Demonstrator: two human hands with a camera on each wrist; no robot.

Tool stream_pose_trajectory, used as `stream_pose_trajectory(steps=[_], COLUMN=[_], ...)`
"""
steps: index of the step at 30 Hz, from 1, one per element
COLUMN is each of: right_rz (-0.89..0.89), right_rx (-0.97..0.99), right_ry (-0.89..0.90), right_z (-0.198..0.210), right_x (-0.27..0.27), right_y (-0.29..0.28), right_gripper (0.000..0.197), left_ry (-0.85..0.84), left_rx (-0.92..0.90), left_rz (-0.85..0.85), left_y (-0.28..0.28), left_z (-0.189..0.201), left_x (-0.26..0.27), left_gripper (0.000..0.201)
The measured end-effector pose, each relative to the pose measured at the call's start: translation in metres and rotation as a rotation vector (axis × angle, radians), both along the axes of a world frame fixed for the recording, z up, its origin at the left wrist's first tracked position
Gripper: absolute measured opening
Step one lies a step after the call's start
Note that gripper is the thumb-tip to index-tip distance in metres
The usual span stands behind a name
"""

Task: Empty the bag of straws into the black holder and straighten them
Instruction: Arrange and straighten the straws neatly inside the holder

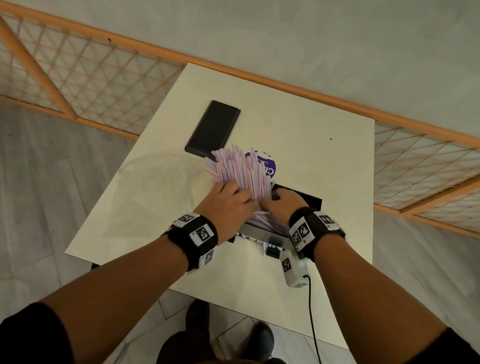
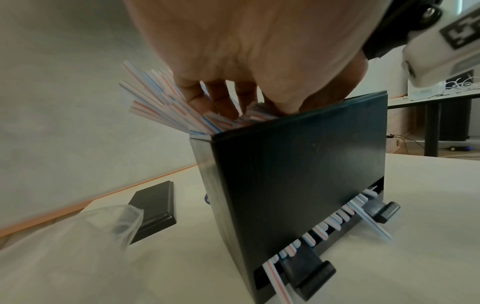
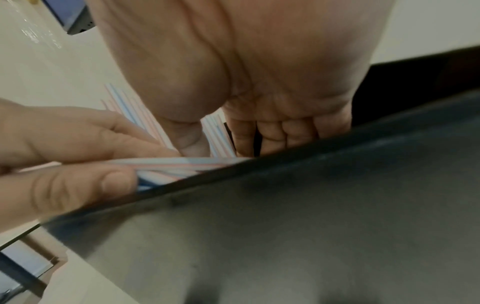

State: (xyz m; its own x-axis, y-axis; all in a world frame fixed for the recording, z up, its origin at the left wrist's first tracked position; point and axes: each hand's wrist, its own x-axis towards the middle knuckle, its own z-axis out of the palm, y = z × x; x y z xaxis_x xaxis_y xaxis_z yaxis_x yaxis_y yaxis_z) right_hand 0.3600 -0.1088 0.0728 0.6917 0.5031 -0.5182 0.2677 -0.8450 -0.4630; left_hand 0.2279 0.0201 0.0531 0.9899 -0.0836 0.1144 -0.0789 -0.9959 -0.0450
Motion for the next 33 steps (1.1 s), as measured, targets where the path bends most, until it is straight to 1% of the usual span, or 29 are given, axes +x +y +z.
stream_pose_trajectory(steps=[4, 6, 10, 13, 14, 18, 20, 22, 24, 25, 28, 31, 33], right_rz=[-0.009, -0.015, 0.004, 0.006, 0.005, -0.003, -0.037, -0.068, -0.072, -0.063, -0.024, 0.021, 0.056], right_rx=[0.038, 0.090, 0.187, 0.239, 0.252, 0.338, 0.397, 0.428, 0.451, 0.460, 0.480, 0.505, 0.488], right_ry=[0.020, 0.018, 0.013, 0.068, 0.097, 0.236, 0.319, 0.365, 0.398, 0.410, 0.379, 0.360, 0.327], right_z=[-0.003, -0.005, -0.009, -0.012, -0.014, -0.012, -0.009, -0.009, -0.008, -0.008, -0.007, -0.004, -0.004], right_x=[0.006, 0.008, 0.006, 0.006, 0.006, 0.005, 0.004, 0.004, 0.005, 0.004, 0.003, 0.004, 0.006], right_y=[-0.002, -0.004, -0.007, -0.007, -0.008, -0.012, -0.014, -0.015, -0.017, -0.019, -0.018, -0.017, -0.018], right_gripper=[0.020, 0.021, 0.014, 0.016, 0.018, 0.035, 0.038, 0.041, 0.052, 0.055, 0.052, 0.055, 0.058], left_ry=[-0.018, -0.038, -0.056, -0.049, -0.051, -0.057, -0.061, -0.092, -0.121, -0.125, -0.122, -0.109, -0.098], left_rx=[-0.005, -0.017, -0.041, -0.068, -0.074, -0.094, -0.103, -0.129, -0.167, -0.184, -0.217, -0.225, -0.222], left_rz=[-0.002, -0.008, -0.003, 0.008, 0.012, 0.015, 0.015, 0.018, 0.040, 0.053, 0.086, 0.099, 0.088], left_y=[-0.001, -0.002, -0.002, -0.003, -0.003, -0.003, -0.003, -0.003, -0.003, -0.004, -0.007, -0.007, -0.005], left_z=[-0.003, -0.004, -0.006, -0.006, -0.006, -0.008, -0.011, -0.014, -0.016, -0.016, -0.013, -0.011, -0.012], left_x=[-0.001, -0.001, -0.002, -0.002, -0.002, -0.004, -0.004, -0.005, -0.006, -0.007, -0.008, -0.008, -0.008], left_gripper=[0.032, 0.035, 0.035, 0.037, 0.037, 0.035, 0.034, 0.034, 0.033, 0.034, 0.039, 0.036, 0.036])
